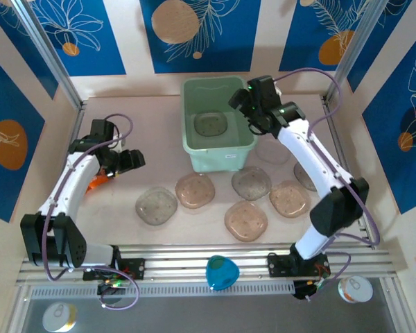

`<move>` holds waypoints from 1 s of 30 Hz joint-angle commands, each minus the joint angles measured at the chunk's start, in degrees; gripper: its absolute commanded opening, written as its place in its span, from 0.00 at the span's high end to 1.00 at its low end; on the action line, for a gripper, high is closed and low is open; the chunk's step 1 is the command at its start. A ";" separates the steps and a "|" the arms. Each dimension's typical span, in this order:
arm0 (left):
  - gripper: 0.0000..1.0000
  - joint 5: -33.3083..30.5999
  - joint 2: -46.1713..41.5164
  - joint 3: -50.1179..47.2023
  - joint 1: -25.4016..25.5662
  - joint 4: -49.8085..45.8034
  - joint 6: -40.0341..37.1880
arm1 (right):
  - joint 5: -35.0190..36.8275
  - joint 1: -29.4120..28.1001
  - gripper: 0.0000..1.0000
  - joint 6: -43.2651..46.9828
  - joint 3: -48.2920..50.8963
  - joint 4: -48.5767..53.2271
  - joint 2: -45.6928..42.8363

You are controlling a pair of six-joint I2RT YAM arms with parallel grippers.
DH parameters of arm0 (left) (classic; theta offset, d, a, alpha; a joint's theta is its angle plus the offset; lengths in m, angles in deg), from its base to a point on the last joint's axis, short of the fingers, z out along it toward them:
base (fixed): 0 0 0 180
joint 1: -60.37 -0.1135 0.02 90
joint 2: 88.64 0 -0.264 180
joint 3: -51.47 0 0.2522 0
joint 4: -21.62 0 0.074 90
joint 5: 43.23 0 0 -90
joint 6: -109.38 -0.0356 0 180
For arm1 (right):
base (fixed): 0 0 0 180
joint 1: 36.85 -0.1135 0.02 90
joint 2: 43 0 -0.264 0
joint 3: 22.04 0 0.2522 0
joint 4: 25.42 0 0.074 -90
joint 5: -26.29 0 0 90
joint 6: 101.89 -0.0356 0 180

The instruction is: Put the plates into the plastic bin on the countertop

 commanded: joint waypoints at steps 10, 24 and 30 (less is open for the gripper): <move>0.24 -4.02 -4.40 -8.42 -1.82 -7.32 6.44 | -23.96 9.43 0.06 16.95 20.53 -8.17 -14.12; 0.32 2.23 -6.37 -21.05 -2.08 -0.25 15.98 | -30.52 13.48 0.12 17.89 26.06 -8.13 -14.39; 0.35 6.19 -6.13 -25.84 -1.73 5.57 18.98 | -30.95 14.28 0.14 16.61 27.18 -9.37 -15.49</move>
